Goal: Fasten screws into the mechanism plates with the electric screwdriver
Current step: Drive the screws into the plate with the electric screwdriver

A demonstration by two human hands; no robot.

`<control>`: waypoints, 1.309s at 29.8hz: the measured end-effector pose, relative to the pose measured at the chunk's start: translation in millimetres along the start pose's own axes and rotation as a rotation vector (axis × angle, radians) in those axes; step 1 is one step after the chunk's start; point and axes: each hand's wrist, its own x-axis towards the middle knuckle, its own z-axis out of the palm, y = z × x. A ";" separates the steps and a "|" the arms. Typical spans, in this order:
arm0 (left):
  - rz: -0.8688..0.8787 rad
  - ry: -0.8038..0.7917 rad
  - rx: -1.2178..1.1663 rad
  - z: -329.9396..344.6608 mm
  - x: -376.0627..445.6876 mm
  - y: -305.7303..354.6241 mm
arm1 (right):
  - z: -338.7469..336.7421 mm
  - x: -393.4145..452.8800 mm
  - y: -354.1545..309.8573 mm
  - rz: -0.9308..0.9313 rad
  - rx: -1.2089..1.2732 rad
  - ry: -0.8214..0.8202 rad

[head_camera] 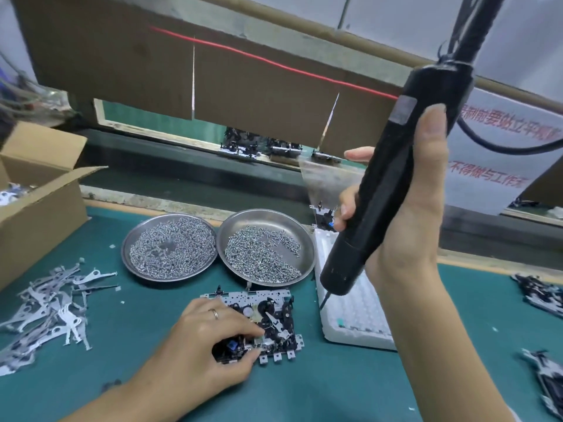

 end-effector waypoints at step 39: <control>-0.082 -0.047 0.020 -1.3 -1.8 4.2 | 22.1 -47.4 69.7 -0.120 0.130 -0.222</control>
